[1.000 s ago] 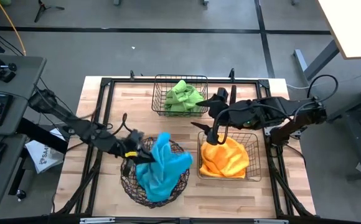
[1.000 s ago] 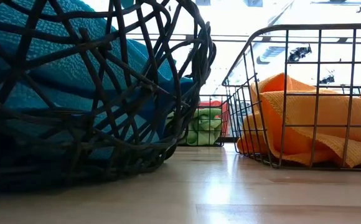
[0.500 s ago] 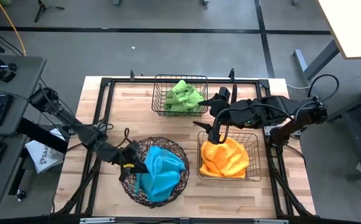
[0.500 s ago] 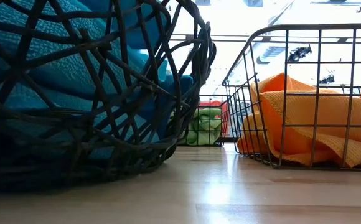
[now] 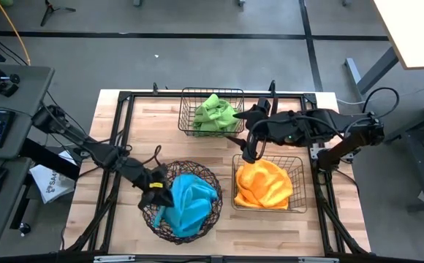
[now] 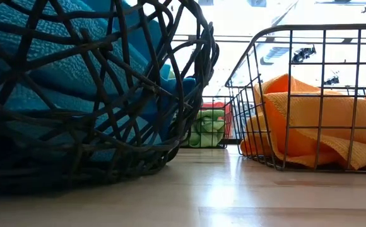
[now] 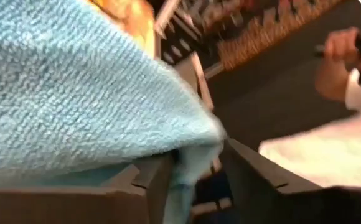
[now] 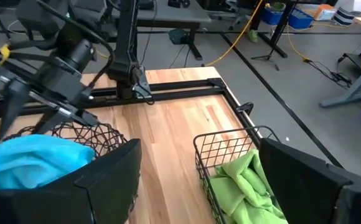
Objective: Sort microfiber towel by color & place in baskets
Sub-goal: Put the blue towel into the bottom wire basket, then return to Home Position
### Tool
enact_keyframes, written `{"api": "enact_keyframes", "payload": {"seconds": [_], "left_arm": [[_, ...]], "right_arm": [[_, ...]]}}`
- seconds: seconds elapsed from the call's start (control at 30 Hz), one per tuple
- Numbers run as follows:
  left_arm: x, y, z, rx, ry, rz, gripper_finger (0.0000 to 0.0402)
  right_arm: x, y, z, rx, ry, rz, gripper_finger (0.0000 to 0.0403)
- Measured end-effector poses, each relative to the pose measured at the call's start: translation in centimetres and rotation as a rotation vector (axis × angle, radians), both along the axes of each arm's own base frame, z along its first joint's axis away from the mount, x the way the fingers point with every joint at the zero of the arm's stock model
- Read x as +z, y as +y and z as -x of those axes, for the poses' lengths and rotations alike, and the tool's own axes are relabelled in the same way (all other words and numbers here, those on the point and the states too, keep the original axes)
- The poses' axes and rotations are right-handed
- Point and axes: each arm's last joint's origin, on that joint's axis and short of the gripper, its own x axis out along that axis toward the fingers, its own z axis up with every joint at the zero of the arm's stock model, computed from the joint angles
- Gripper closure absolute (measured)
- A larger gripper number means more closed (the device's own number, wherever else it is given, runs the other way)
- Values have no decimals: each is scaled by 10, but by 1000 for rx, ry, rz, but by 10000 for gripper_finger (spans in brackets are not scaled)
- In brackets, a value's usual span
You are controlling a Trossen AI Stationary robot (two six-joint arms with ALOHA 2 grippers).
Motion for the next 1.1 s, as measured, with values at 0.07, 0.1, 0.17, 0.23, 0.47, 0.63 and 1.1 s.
{"api": "enact_keyframes", "payload": {"seconds": [0.07,0.1,0.17,0.23,0.47,0.63,1.1], "left_arm": [[8,2,-1,-57,45,9,252],[13,3,-2,-89,75,14,245],[22,7,-2,-156,144,14,235],[30,14,-1,-215,214,2,231],[81,58,-3,-217,132,-192,229],[118,95,-5,35,-166,-577,229],[51,159,37,373,-346,-514,279]], "right_arm": [[0,-1,0,-2,0,0,82],[0,-1,0,-3,0,0,82],[0,-1,0,-1,1,4,82],[0,-1,0,1,2,7,82],[4,-3,-2,-7,-48,-2,82],[14,-15,-5,-162,-155,4,82],[20,-54,18,-344,-14,-55,355]]}}
